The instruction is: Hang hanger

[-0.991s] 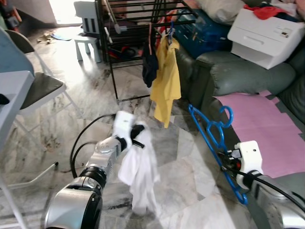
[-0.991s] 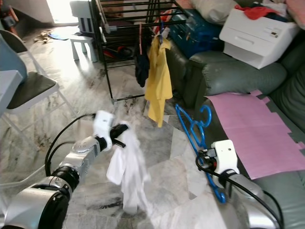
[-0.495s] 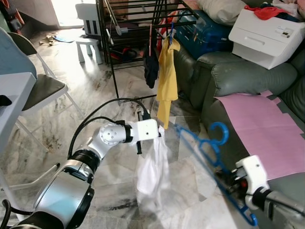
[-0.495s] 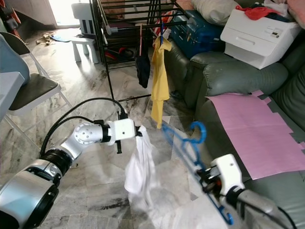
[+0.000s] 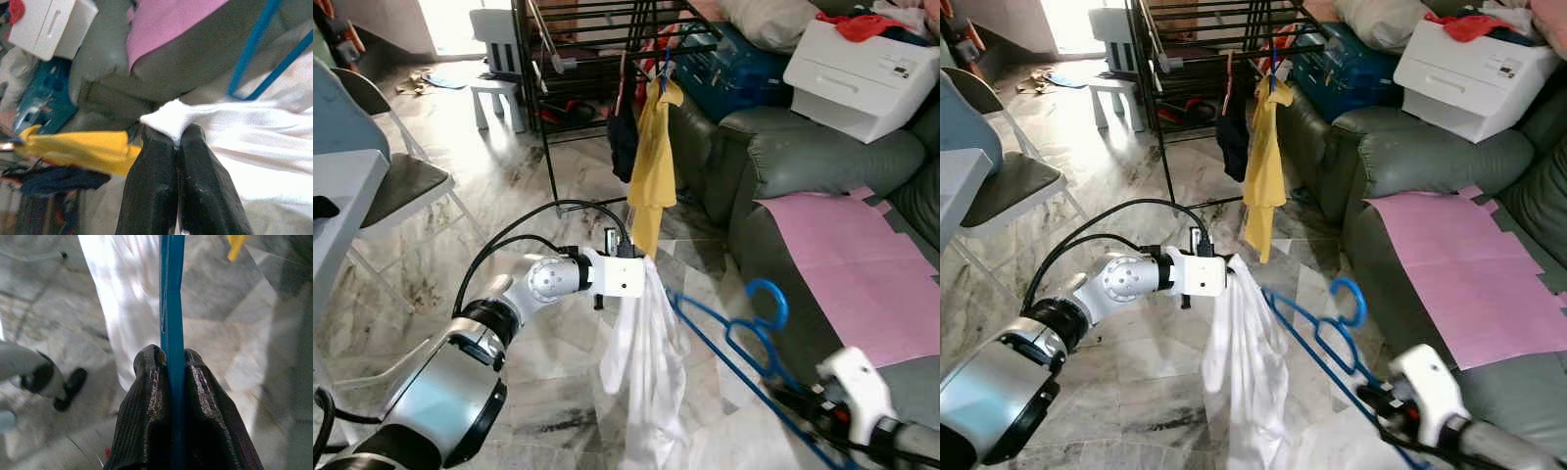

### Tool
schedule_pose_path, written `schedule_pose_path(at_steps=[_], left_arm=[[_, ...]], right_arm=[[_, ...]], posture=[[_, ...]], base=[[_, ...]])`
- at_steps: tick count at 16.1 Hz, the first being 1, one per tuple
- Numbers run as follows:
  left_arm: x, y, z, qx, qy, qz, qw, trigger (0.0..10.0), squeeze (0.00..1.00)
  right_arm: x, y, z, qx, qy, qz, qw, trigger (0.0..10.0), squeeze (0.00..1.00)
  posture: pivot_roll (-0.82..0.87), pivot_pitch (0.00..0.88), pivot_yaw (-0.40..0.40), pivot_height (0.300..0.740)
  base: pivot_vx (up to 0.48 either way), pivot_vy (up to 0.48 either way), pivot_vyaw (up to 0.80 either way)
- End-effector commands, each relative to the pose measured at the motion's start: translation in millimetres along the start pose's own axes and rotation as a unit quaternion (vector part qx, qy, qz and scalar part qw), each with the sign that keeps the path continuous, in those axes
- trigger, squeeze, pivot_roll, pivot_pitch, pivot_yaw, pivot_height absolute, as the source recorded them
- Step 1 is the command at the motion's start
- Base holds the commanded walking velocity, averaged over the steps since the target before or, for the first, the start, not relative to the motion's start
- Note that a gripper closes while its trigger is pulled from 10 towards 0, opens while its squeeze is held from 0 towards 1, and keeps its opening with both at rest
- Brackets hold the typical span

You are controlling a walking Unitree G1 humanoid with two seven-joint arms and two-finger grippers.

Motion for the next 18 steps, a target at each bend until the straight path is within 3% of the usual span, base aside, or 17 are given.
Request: schedule_pose_path(at_steps=[1, 8, 18], left_arm=[[10.5, -1.8, -1.8, 0.011, 0.014, 0.022, 1.000, 10.0, 0.00], [4.2, -2.8, 0.1, 0.018, 0.020, 0.045, 0.999, 10.0, 0.00], [13.5, 17.8, -1.8, -0.064, 0.054, 0.053, 0.995, 10.0, 0.00]], right_arm=[[-2.2, 6.7, -6.9, -0.004, -0.003, -0.022, 1.000, 10.0, 0.00], [6.6, 0.8, -21.5, 0.029, 0.033, -0.051, 0.998, 10.0, 0.00], [3.7, 0.7, -3.2, 0.014, 0.039, -0.031, 0.999, 10.0, 0.00]], posture=[[-0.05, 0.000, 0.006, 0.740], [-0.06, 0.000, 0.007, 0.740], [-0.04, 0.000, -0.006, 0.740]], base=[[0.000, 0.000, 0.00], [0.000, 0.000, 0.00], [0.000, 0.000, 0.00]])
Point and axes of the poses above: a point about 5 cm out from each wrist's last joint towards the gripper, its own z axis pointing out of the wrist towards the gripper, its own y axis along the axis of the wrist's last joint, x = y × z, the point moved 2 cm from there along z, pointing out of the wrist towards the gripper, and after that the axes turned 6 degrees about z, right-handed, at the moved point
